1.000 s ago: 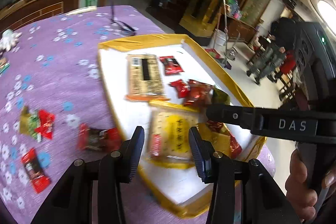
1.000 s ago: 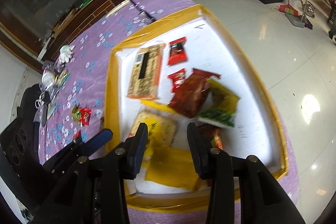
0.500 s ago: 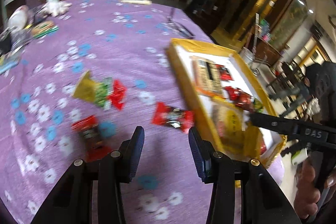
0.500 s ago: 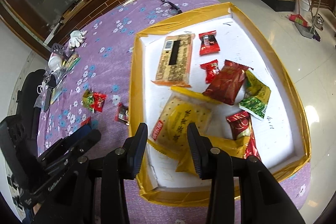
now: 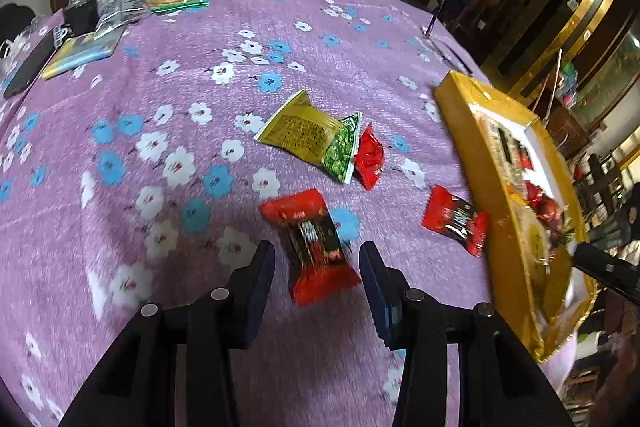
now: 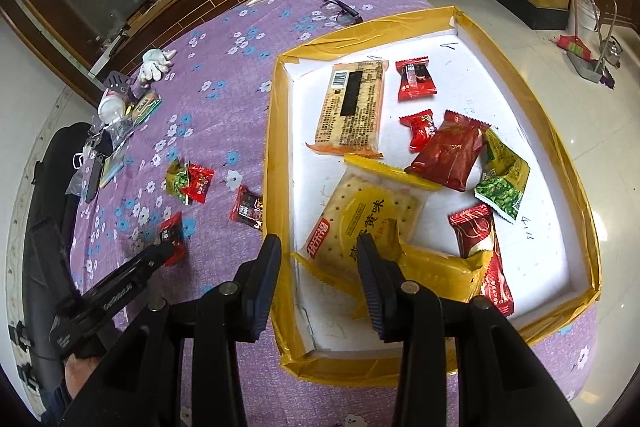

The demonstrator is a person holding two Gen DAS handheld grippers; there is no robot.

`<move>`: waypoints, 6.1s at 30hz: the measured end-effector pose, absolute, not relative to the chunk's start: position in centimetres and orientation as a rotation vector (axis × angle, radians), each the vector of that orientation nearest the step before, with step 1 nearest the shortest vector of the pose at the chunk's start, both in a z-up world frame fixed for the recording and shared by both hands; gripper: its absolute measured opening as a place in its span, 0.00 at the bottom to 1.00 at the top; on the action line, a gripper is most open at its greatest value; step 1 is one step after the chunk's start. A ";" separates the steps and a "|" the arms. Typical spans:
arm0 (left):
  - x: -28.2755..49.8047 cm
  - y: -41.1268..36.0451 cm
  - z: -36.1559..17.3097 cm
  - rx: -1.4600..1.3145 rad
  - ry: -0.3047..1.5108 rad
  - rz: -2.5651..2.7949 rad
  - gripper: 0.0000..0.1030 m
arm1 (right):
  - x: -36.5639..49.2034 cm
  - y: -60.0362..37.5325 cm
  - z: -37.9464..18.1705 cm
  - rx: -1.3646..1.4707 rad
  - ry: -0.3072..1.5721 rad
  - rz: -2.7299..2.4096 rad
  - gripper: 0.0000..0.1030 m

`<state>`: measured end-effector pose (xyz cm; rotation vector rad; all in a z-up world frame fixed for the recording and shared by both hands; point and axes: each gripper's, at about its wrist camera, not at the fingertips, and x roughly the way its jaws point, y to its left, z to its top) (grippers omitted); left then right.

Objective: Organize snacks
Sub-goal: 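Grasp a red wrapped candy with left tool while right tool moves over the tablecloth, then grasp a red candy with right tool while left tool holds its red candy, then hold both red candies above the tablecloth and turn toward the tray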

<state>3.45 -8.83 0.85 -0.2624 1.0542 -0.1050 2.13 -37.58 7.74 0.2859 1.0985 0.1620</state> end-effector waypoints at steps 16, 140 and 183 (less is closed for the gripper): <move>2.5 -9.2 0.5 -0.113 1.013 -0.097 0.36 | 4.1 -32.8 8.6 0.118 1.106 0.393 0.37; -0.8 -11.1 2.6 -0.081 1.006 -0.359 0.35 | -3.6 -27.8 6.5 -0.005 1.135 0.325 0.24; -1.9 -13.8 4.1 0.071 0.955 -0.227 0.35 | -3.4 -32.3 7.1 0.100 1.123 0.345 0.24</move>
